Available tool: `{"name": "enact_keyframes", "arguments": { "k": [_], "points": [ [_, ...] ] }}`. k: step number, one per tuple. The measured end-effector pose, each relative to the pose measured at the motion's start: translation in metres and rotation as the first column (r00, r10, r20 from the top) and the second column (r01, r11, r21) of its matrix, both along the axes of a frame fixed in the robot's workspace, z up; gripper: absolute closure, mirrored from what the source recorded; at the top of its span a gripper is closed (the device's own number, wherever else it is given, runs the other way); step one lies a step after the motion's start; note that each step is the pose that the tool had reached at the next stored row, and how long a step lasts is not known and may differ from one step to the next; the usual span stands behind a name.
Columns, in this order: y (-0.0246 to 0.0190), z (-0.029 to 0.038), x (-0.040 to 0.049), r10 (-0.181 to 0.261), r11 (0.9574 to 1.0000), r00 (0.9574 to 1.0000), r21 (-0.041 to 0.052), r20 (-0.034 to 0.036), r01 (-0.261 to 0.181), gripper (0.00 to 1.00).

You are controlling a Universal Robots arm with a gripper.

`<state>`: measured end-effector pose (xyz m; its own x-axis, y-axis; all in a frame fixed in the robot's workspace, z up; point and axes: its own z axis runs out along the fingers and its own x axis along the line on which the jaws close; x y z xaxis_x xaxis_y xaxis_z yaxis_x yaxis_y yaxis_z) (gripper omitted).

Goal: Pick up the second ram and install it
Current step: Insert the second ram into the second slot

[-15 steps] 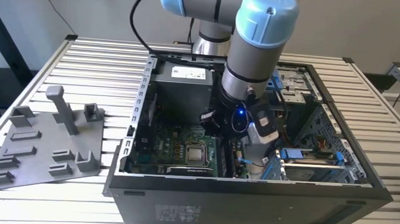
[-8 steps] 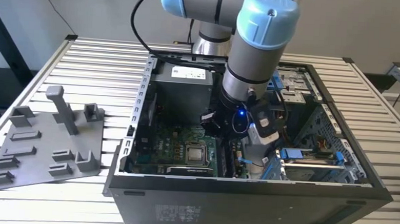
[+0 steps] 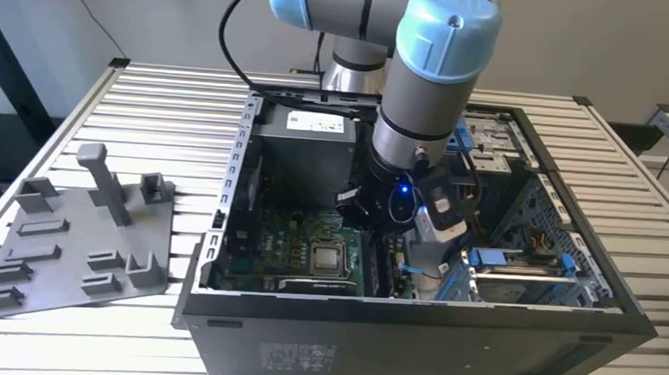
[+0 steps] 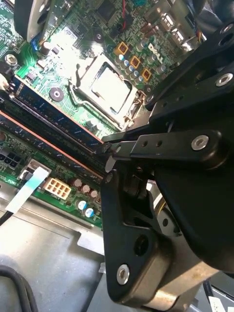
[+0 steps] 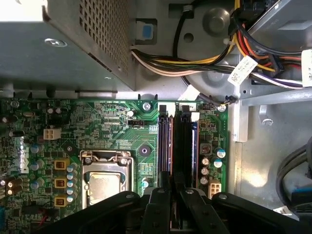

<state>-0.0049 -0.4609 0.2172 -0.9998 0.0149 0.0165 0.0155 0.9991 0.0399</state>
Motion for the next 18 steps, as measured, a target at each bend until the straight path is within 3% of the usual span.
{"name": "enact_keyframes", "arguments": {
  "k": [9, 11, 12, 18],
  "points": [
    [0.0003, -0.0006, 0.0004, 0.000, 1.0000, 1.0000, 0.0020, 0.0004, 0.000, 0.86],
    [0.0002, -0.0006, 0.0004, 0.000, 1.0000, 1.0000, 0.0010, 0.0004, 0.000, 0.84],
    [0.0001, -0.0003, 0.0004, 0.000, 1.0000, 1.0000, 0.0005, 0.0002, 0.000, 0.78],
    [0.0000, -0.0002, 0.0006, 0.000, 1.0000, 1.0000, 0.0000, 0.0001, 0.000, 0.78]
  ]
}}
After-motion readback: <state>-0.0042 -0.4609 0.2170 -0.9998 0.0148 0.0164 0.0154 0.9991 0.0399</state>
